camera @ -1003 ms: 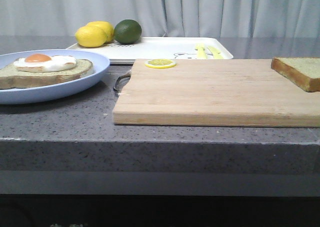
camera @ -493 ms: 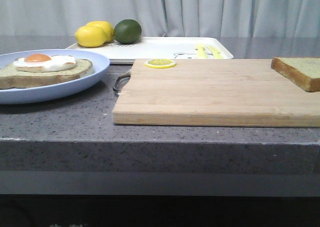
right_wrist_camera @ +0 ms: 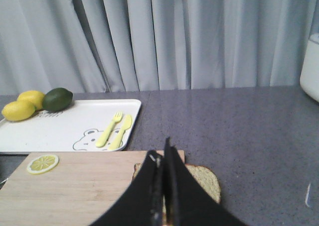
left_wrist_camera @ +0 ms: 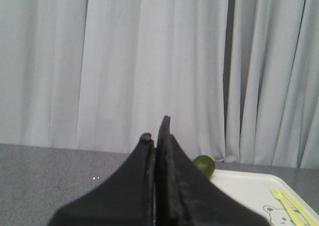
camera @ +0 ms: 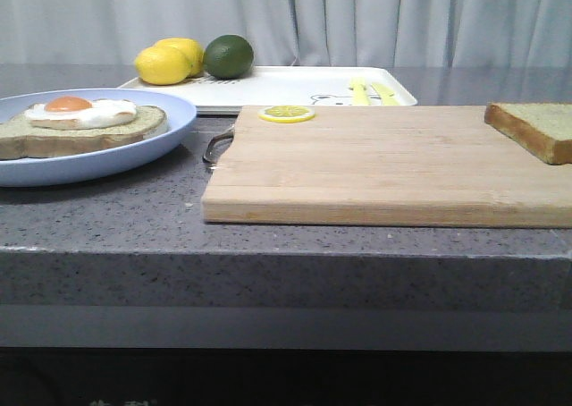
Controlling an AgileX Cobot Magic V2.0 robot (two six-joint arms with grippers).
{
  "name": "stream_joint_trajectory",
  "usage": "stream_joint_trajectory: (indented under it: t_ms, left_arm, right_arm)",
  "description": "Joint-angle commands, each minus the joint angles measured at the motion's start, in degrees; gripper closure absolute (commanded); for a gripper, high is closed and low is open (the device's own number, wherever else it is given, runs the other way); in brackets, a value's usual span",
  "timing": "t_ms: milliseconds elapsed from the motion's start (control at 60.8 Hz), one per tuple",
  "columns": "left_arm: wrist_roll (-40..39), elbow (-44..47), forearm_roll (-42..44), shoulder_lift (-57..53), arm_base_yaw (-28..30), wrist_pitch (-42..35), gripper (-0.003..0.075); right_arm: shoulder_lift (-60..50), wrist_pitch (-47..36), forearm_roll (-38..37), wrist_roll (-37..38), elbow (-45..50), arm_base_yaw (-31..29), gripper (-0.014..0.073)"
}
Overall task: Place bread and move sandwich to tray
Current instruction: 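Move the right gripper down over the plain bread slice on the board, then grasp the plain bread slice with the right gripper and lift it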
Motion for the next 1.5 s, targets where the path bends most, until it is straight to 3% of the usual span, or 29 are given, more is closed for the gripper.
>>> stream_joint_trajectory:
  t_ms: [0, 247, 641, 773, 871, 970, 1019, 1118, 1167, 1364, 1479]
  left_arm:
    - [0.1, -5.2, 0.1, 5.3, 0.2, 1.8, 0.0741]
    - [0.1, -6.4, -0.8, 12.0, 0.2, 8.3, 0.0741]
    - [0.1, -6.3, -1.4, 19.8, 0.2, 9.3, 0.0740]
    - [0.1, -6.3, -0.1, 21.7, 0.2, 9.6, 0.0739]
    - [0.1, -6.3, 0.4, 22.6, 0.2, 9.6, 0.0707]
    - [0.2, -6.3, 0.4, 23.2, 0.2, 9.6, 0.0586]
    - [0.2, -6.3, 0.4, 23.2, 0.2, 9.6, 0.0499]
    - [0.2, -6.3, 0.4, 23.3, 0.2, 9.6, 0.0329]
    - [0.2, -6.3, 0.4, 23.3, 0.2, 9.6, 0.0290]
    - [0.2, -6.3, 0.4, 23.3, 0.2, 9.6, 0.0301]
    - [0.2, -6.3, 0.3, 23.3, 0.0, 9.6, 0.0301]
  right_arm:
    - [5.4, 0.8, -0.6, -0.3, -5.0, -0.2, 0.0662]
    - [15.6, 5.1, -0.6, -0.3, -6.5, -0.2, 0.0662]
    - [26.4, 7.5, -0.6, -0.3, -6.4, -0.2, 0.0647]
    - [28.7, 7.5, -0.6, -0.3, -6.4, -0.2, 0.0477]
    - [30.1, 7.6, -0.6, -0.3, -6.4, -0.2, 0.0236]
    - [31.5, 7.2, -0.6, -0.3, -6.4, -0.2, 0.0039]
    - [32.2, 7.0, -0.6, -0.3, -6.4, -0.2, -0.0011]
    - [33.6, 7.0, -0.6, -0.3, -6.4, -0.2, -0.0024]
    - [34.4, 7.0, -0.4, -0.3, -6.4, -0.2, -0.0019]
    - [37.7, 7.9, 3.4, -0.3, -6.9, -0.2, -0.0019]
    - [40.7, 12.9, 3.7, -0.3, -10.4, -0.2, -0.0019]
